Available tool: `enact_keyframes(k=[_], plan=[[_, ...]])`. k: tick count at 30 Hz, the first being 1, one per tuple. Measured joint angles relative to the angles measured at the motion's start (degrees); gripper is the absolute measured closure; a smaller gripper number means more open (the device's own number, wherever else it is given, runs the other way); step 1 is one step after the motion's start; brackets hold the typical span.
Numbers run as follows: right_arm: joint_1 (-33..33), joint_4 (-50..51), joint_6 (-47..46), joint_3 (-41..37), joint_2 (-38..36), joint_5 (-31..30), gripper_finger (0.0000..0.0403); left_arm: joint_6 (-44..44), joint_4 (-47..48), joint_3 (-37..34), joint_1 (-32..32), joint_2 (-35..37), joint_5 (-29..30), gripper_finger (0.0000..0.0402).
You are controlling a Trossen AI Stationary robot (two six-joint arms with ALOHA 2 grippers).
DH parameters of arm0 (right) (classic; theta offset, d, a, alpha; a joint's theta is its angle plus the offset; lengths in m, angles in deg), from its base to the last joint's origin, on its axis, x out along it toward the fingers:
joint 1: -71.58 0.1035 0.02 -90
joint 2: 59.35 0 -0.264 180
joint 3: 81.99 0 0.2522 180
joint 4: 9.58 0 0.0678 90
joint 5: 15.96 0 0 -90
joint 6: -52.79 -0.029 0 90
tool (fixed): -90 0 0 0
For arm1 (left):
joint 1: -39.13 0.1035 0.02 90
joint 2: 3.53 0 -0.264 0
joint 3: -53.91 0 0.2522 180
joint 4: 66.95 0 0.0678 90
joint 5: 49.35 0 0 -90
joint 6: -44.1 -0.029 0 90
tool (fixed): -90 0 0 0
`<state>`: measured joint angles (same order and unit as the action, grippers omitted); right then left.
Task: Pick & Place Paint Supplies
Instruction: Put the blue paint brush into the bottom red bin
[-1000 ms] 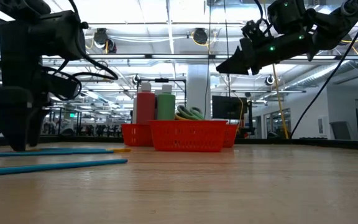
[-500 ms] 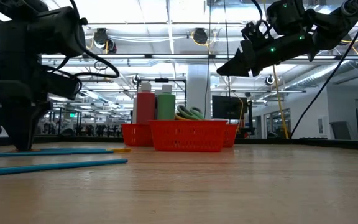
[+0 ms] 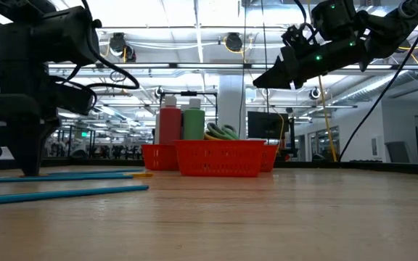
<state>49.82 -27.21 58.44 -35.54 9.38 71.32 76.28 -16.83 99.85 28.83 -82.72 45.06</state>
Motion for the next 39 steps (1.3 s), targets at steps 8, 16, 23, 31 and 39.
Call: enact_keyframes(k=[8,16,23,31,39], plan=[[0.0,-0.01,0.0,0.0,0.0,0.0,0.0259,2.92,1.03,-0.48,0.11,5.14,4.37,0.0401],[0.0,-0.02,-0.02,0.0,0.0,0.0,0.0259,3.15,-0.65,-0.34,-0.68,11.6,7.55,0.0401],[0.0,-0.05,-0.01,0.0,0.0,-0.04,0.0259,-4.35,-11.1,-0.18,-0.42,14.84,9.28,0.0401],[-0.01,-0.59,-0.01,0.0,0.0,-0.1,0.0259,-18.67,-24.48,-0.12,4.69,14.96,8.5,0.0401],[0.0,-0.71,-0.04,0.0,0.0,-0.13,0.0259,-28.19,-31.3,0.64,10.53,14.66,4.12,0.0401]])
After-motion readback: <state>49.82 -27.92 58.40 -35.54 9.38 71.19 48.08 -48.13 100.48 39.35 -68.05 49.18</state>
